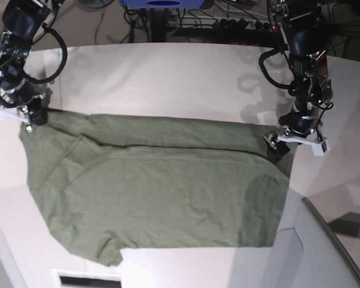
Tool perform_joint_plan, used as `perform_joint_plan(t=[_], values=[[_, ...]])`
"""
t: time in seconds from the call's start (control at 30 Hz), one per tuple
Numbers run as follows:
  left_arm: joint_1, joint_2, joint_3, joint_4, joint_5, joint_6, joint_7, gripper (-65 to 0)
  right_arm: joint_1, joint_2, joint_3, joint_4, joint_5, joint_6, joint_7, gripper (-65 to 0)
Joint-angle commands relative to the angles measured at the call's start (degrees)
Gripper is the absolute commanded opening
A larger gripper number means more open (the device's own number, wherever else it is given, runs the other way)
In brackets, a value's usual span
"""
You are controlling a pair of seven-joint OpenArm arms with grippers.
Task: Layout the t-shirt on the table in an organized manner, then fold the t-shirt properly
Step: 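Grasp the shirt's edge corners with both grippers, then lift the shirt edge with both grippers and pull it taut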
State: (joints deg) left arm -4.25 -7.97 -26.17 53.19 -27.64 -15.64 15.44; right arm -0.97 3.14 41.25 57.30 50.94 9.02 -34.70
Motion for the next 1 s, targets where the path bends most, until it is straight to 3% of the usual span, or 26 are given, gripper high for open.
perform_joint_plan(t=[0.0, 0.13, 0.3, 0.37, 0.63, 0.77, 0.97], values=[[0.08, 0.54, 0.37, -1.01, 0.43, 0.47, 4.73, -20.9, -0.13, 0.34, -0.07, 0.15, -1.84, -1.24, -0.86, -64.5], [-0.10, 0.27, 0.37, -0.93, 0.52, 0.47, 4.73, -64.3, -0.04, 0.42, -0.16, 0.24, -1.84, -1.24, -0.86, -64.5], [0.60, -0.87, 0.11, 4.35, 0.52, 0.65, 6.23, -65.0, 0.31, 2.45, -0.24, 0.59, -1.93, -1.24, -0.95, -64.5], [0.60, -1.13, -0.24, 7.60, 0.43, 0.74, 10.71, -65.0, 1.10, 3.59, -0.33, 2.17, -1.93, -1.24, -1.48, -64.5], [-0.19, -2.10, -0.33, 20.79, 0.43, 0.74, 20.21, -65.0, 5.76, 4.82, -0.24, 15.36, -1.93, -1.41, -12.12, -64.8], [-1.95, -2.01, -0.42, 23.07, 0.34, 0.83, 22.93, -65.0, 9.98, 6.58, -0.24, 15.98, -1.93, -7.30, -15.63, -64.7], [-4.50, -1.75, -4.29, 23.16, 0.34, 0.83, 23.20, -65.0, 15.52, 8.51, -0.33, 16.06, -1.93, -8.00, -19.15, -64.8]])
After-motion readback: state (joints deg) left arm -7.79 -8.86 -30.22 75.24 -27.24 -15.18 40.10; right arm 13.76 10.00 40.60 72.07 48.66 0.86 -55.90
